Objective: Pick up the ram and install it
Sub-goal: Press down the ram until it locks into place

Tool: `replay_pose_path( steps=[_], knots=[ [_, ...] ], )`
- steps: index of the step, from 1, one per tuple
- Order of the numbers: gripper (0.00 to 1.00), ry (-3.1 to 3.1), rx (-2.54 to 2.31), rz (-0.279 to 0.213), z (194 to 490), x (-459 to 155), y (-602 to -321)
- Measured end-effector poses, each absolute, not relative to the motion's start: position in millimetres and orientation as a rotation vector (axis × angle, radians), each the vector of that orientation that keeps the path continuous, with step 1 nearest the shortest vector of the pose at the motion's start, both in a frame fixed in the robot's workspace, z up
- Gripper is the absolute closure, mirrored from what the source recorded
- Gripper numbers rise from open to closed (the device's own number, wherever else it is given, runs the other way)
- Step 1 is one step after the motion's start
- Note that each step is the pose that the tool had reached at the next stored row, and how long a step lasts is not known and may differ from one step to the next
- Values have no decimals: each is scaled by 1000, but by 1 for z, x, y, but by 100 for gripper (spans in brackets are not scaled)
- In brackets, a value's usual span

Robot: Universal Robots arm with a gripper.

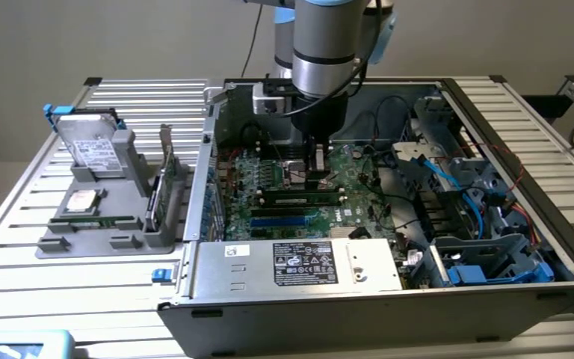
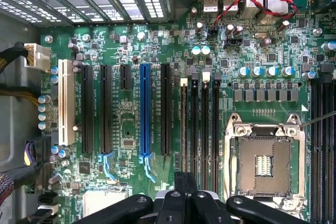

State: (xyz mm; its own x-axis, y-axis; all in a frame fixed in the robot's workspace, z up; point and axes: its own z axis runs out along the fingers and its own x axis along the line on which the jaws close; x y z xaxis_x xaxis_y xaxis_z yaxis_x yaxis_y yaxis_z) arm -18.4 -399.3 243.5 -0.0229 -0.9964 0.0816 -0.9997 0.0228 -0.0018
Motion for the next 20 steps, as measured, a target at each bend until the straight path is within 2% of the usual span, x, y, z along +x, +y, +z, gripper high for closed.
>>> replay_pose_path(
  steps=[20],
  knots=[
    [89,-2416,1906,80,243,-18,-399]
  ],
)
